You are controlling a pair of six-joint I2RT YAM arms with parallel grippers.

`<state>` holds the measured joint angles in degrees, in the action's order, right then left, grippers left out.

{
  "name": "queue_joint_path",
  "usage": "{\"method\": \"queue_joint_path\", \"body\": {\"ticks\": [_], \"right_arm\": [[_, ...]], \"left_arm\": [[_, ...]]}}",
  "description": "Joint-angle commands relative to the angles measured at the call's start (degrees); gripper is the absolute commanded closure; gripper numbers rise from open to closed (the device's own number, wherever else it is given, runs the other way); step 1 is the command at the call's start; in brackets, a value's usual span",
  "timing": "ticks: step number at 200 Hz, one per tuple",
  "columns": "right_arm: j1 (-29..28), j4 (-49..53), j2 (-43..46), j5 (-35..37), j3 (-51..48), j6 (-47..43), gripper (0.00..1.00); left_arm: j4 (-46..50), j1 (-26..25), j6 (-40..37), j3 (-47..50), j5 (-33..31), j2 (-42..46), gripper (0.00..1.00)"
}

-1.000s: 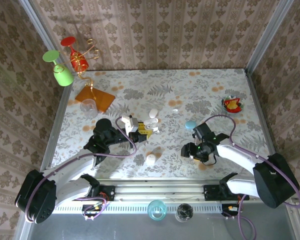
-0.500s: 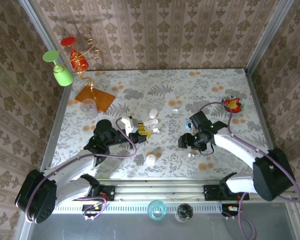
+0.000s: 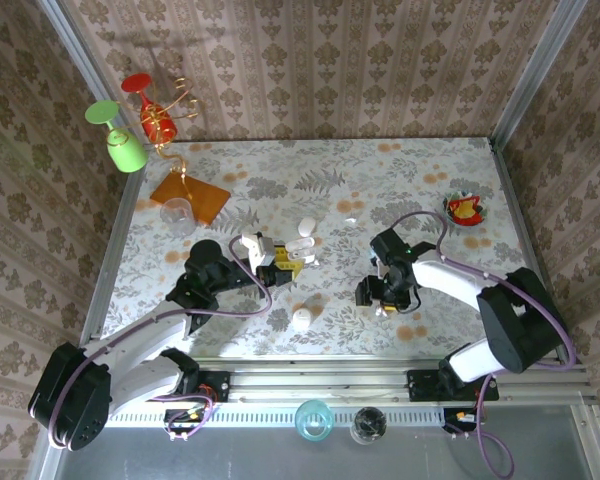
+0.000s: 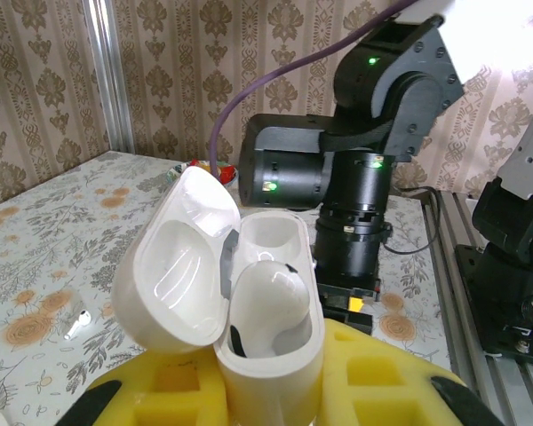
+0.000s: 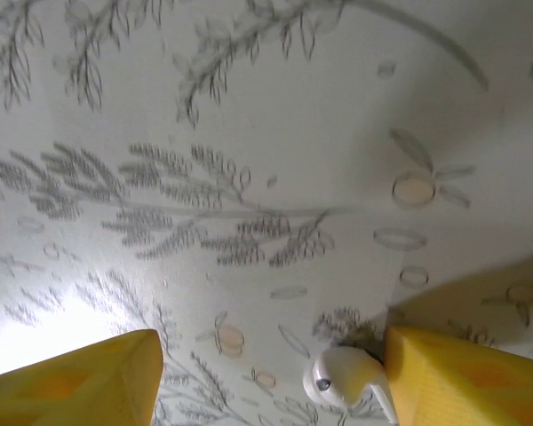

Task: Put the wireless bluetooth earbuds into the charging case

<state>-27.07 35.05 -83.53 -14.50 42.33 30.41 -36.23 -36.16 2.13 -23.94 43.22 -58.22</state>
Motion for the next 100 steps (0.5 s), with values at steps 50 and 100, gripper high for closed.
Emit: {"method": "queue_joint_path", "body": {"ticks": [50,100], "right_arm": [[-0.5,5.4,4.6,1.7,0.1,0.9,0.38],[1.0,6.0,2.5,1.7,0.4,-0.3,0.55]], "left_arm": [[-1.6,0.3,-0.7,0.0,0.7,-0.2,0.9],[-0.8,0.3,-0.5,0.8,0.1,1.2,0.9]]}}
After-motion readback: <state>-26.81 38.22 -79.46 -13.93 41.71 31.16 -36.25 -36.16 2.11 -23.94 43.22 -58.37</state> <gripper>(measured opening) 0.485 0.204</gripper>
